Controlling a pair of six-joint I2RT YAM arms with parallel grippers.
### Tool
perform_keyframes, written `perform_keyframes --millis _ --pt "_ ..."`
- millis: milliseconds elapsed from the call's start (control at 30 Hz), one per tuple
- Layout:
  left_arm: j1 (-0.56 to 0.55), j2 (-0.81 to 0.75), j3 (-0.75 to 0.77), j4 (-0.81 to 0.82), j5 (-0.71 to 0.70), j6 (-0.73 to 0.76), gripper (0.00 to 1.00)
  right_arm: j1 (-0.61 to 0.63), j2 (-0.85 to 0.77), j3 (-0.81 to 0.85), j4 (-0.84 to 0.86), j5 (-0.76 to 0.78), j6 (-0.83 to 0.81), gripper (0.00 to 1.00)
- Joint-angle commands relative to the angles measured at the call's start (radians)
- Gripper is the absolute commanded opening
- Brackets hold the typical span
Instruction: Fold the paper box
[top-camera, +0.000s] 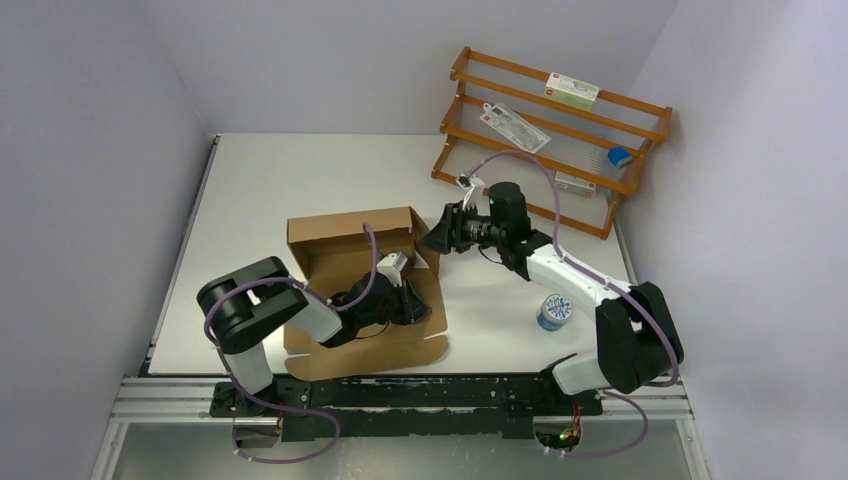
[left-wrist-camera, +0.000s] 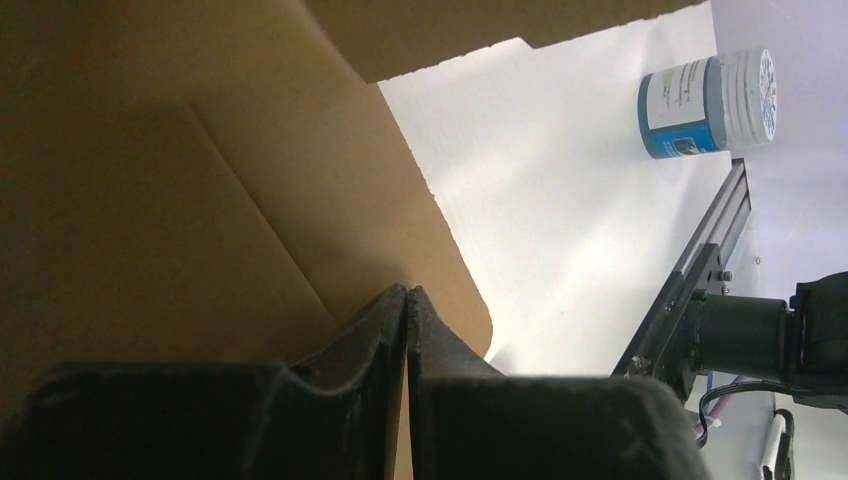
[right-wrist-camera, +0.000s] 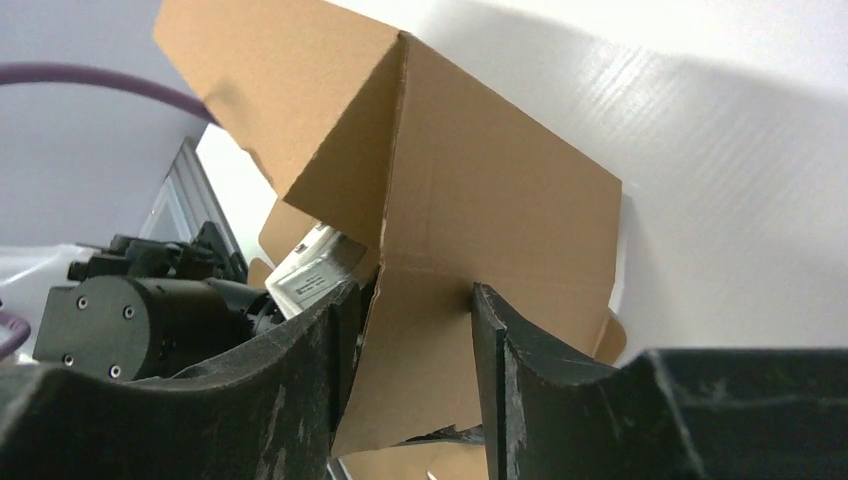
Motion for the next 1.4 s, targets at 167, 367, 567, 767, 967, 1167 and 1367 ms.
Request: perform_keyframes --millis 167,367,567,767,967,1167,1367 --pt "-0.004 -0.002 -0.025 0.004 -0.037 0.037 0.11 -0.001 0.011 -0.097 0.309 -0.19 -0.13 0.52" --pt "-0.004 -0.035 -0.053 0.022 -0.046 0.049 0.11 -0.002 0.05 -0.124 0.462 -0.332 -0.16 0.52" --pt "-0.004 -0.053 -0.06 0.026 -0.046 0.073 0.12 -0.003 0.051 -0.117 0.468 -0.416 -0.19 0.53" --pt "-0.004 -0.043 -0.068 0.056 -0.047 0.066 0.12 -0.001 0.056 -0.059 0.32 -0.468 -0.297 0.54" --pt "-0.003 -0.078 -0.097 0.056 -0.089 0.073 0.12 -0.005 0.066 -0.025 0.193 -0.416 -0.465 0.54" --pt "-0.005 -0.081 -0.102 0.054 -0.085 0.08 0.12 -0.005 0.118 0.017 0.145 -0.521 -0.607 0.44" --pt "-0.004 -0.066 -0.091 0.06 -0.07 0.085 0.12 0.012 0.137 0.068 0.042 -0.616 -0.733 0.47"
